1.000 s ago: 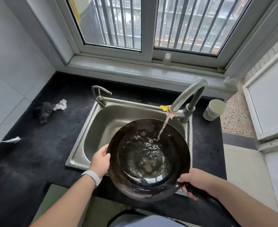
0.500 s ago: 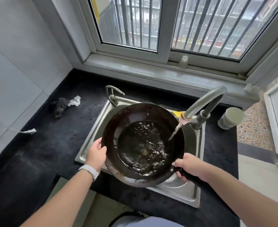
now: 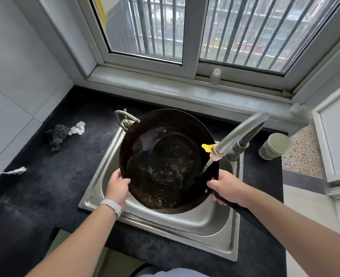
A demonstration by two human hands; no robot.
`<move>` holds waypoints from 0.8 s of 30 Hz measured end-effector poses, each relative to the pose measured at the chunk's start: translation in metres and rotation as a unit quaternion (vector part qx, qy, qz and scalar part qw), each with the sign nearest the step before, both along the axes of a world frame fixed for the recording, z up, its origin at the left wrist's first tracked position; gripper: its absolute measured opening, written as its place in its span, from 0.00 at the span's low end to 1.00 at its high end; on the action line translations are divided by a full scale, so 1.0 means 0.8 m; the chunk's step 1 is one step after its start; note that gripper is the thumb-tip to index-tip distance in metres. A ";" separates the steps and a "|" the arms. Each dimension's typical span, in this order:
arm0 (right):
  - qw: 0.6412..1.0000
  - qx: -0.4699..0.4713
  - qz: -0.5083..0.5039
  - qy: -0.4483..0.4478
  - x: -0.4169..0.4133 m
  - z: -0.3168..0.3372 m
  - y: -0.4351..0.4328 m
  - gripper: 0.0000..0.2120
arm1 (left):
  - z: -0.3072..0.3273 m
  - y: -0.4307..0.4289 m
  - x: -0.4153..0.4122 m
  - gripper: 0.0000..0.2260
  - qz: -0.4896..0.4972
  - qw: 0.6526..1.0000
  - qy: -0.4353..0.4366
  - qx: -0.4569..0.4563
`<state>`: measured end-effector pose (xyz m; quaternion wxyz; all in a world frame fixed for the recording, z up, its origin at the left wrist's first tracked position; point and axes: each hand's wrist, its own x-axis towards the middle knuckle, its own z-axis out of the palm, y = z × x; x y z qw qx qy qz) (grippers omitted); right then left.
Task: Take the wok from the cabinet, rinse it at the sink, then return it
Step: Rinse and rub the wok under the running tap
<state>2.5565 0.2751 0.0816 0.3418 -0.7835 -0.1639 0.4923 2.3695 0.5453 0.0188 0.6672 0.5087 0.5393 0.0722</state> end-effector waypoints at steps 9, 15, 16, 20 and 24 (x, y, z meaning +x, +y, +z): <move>0.998 -0.010 -0.028 -0.052 0.004 0.000 0.005 0.08 | -0.002 0.002 0.030 0.22 -0.013 0.999 -0.003 -0.030; 0.989 -0.051 0.018 -0.137 0.005 -0.011 0.001 0.08 | -0.008 -0.012 0.033 0.28 -0.037 0.999 0.018 -0.016; 0.985 -0.066 0.031 -0.157 0.004 -0.012 0.001 0.07 | -0.003 -0.015 0.035 0.27 -0.029 0.999 0.003 -0.017; 0.975 -0.101 0.060 -0.188 -0.006 -0.016 0.000 0.06 | 0.027 -0.021 0.047 0.19 0.004 0.996 -0.078 -0.049; 0.970 -0.113 0.068 -0.203 -0.020 -0.021 0.001 0.06 | 0.059 -0.024 0.062 0.19 0.002 0.985 -0.125 -0.120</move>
